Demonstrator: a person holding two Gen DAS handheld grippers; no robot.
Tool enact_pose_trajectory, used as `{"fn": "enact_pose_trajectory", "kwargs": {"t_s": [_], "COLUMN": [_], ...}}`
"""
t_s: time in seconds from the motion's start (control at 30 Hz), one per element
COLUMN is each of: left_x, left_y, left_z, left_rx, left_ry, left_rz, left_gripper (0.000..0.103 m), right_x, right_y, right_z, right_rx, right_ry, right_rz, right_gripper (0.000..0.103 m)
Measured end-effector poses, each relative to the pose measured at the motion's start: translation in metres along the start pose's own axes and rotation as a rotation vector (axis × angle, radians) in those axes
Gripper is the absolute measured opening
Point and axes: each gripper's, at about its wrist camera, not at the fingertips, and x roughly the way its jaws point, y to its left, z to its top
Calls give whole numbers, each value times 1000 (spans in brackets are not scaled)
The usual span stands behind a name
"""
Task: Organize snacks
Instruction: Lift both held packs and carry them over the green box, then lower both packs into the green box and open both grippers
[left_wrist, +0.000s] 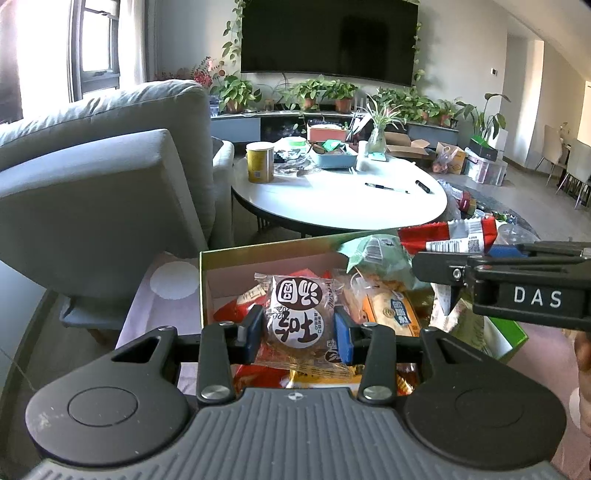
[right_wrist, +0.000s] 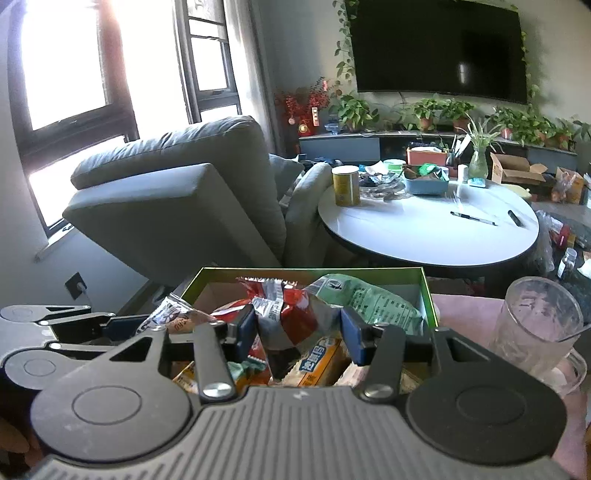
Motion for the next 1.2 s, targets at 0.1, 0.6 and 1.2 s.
{"fn": "enact_pose_trajectory", "kwargs": {"t_s": [0.1, 0.6, 1.2], "left_x": [7, 29, -12], "left_y": [0, 4, -12], "left_z": [3, 6, -5], "left_rx": [0, -14, 16], "left_ry": [5, 34, -31], "left_rz": [1, -10, 38], "left_gripper": [37, 47, 87], "right_x": [7, 46, -13], "right_y": [-1, 7, -1], "right_z": [2, 7, -2], "right_rx": [11, 8, 55], "right_ry": [9, 80, -17], "right_rz": [0, 13, -5], "right_gripper": [64, 64, 65]}}
